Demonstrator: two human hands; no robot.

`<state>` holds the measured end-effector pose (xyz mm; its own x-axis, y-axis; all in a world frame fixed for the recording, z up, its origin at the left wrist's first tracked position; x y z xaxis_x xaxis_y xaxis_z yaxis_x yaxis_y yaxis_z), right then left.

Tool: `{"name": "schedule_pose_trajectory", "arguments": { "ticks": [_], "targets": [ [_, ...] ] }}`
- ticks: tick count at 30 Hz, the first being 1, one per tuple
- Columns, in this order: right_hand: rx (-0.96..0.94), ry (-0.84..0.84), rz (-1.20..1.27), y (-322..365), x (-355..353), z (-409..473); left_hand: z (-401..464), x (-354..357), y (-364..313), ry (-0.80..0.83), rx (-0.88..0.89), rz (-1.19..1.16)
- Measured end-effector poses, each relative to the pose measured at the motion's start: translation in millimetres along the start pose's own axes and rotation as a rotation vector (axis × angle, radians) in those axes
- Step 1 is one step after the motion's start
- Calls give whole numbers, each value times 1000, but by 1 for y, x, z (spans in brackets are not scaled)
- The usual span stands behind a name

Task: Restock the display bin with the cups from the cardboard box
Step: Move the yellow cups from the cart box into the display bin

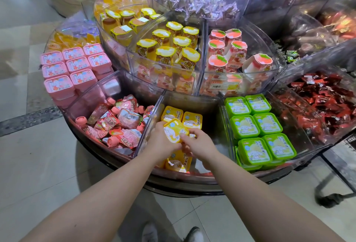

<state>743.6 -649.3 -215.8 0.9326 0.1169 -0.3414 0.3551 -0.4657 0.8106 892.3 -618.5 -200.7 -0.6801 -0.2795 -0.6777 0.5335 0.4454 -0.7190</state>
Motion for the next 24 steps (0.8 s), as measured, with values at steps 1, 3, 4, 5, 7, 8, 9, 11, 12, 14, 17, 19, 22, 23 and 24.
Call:
{"name": "schedule_pose_trajectory", "arguments": {
  "ticks": [1,3,4,5,7,8,9,11,12,14,17,19,22,23,24],
  "targets": [
    [1,-15,-7,0,1,4,-1,2,1,20,2,9],
    [4,-61,-63,-4,1,16,-3,6,4,78,24,67],
    [2,-75,-92,-5,1,20,-5,8,6,121,32,95],
    [12,-85,-111,-6,2,22,-6,9,7,164,33,108],
    [15,-76,-133,-7,5,27,-8,9,6,208,45,98],
    [18,-70,-129,-7,8,28,-8,7,4,197,66,88],
    [24,-70,-112,-6,9,28,-6,3,1,157,103,83],
    [44,-74,-59,-3,12,29,-2,-7,-3,45,184,66],
    [50,-75,-26,0,12,30,0,-14,-3,-8,206,44],
    [47,-86,22,8,14,32,4,-27,-5,-98,265,18],
    [19,-114,18,19,18,39,4,-39,-13,-208,457,98],
    [-17,-116,1,24,22,45,-1,-38,-17,-281,599,212],
    [-48,-103,13,29,26,52,-4,-30,-8,-320,626,341],
    [-59,-103,12,30,27,54,-3,-28,-4,-317,596,352],
    [-71,-108,5,30,28,55,-1,-28,0,-311,569,359]
  ]
}}
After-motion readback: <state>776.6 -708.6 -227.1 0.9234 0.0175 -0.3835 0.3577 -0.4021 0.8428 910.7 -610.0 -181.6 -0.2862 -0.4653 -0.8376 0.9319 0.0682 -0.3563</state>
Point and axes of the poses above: each hand's wrist, its own z-axis towards the middle knuckle, its own x-axis out of the palm, y = z × x, the point moved 7 cm from there along z, towards the middle knuckle, and after that the axes turned 15 degrees about -y, right-handed, at the moved point
